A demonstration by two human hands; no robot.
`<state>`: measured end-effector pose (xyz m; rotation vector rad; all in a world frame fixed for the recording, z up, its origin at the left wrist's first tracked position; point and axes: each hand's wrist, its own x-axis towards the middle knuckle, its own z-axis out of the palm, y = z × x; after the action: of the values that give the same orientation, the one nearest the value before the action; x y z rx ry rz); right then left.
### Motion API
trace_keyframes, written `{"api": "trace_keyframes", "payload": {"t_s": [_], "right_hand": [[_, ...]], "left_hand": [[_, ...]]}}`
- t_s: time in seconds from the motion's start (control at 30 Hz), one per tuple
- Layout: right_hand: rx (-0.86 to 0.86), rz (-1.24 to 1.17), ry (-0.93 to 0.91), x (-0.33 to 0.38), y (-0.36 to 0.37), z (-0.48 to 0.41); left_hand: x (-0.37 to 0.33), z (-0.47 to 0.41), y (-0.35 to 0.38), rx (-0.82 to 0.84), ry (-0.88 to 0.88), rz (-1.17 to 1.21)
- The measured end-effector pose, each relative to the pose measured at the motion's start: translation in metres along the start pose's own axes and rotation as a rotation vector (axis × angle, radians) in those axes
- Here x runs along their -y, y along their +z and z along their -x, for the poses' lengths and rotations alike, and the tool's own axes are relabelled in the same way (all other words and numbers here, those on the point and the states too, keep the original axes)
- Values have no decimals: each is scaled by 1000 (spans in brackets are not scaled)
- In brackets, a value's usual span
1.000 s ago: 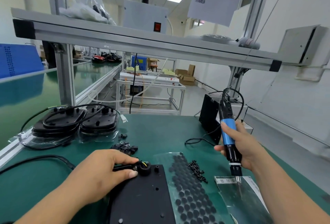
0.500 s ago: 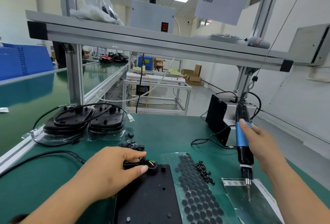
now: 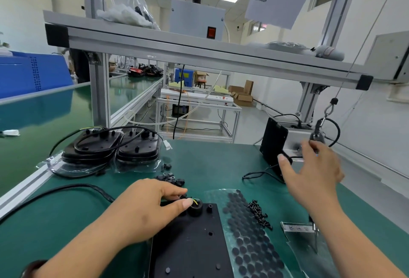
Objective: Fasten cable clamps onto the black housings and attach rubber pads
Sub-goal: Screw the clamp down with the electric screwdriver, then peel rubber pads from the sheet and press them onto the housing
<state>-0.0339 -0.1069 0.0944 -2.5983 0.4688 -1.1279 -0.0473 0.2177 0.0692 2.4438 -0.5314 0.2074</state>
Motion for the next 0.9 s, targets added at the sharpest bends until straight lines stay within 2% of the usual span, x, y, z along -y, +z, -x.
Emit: {"api": "trace_keyframes", "payload": {"t_s": [0.07, 0.13, 0.2, 0.27, 0.33, 0.43, 0.63, 0.8, 0.9], "right_hand": [[95, -123, -124, 13, 4, 10], [335, -179, -216, 25, 12, 22], [540, -51, -274, 35, 23, 33], [635, 174, -337, 44, 29, 42], [664, 327, -384, 49, 32, 48], [684, 357, -392, 49, 34, 53], [688, 281, -436, 48, 36, 60], [718, 197, -403, 44, 32, 59], [717, 179, -418, 41, 31, 57]], "left_hand": [[0, 0, 0, 5, -13, 15], [-1, 0, -1, 13, -15, 15], [-2, 0, -2, 23, -16, 15], [-4, -2, -3, 34, -21, 10], [-8, -6, -6, 39, -18, -3], [-17, -21, -12, 88, -43, -23], [-61, -84, 5, 373, 23, -241], [-95, -121, 42, 680, 53, -570], [-102, -128, 50, 747, 17, -577]]}}
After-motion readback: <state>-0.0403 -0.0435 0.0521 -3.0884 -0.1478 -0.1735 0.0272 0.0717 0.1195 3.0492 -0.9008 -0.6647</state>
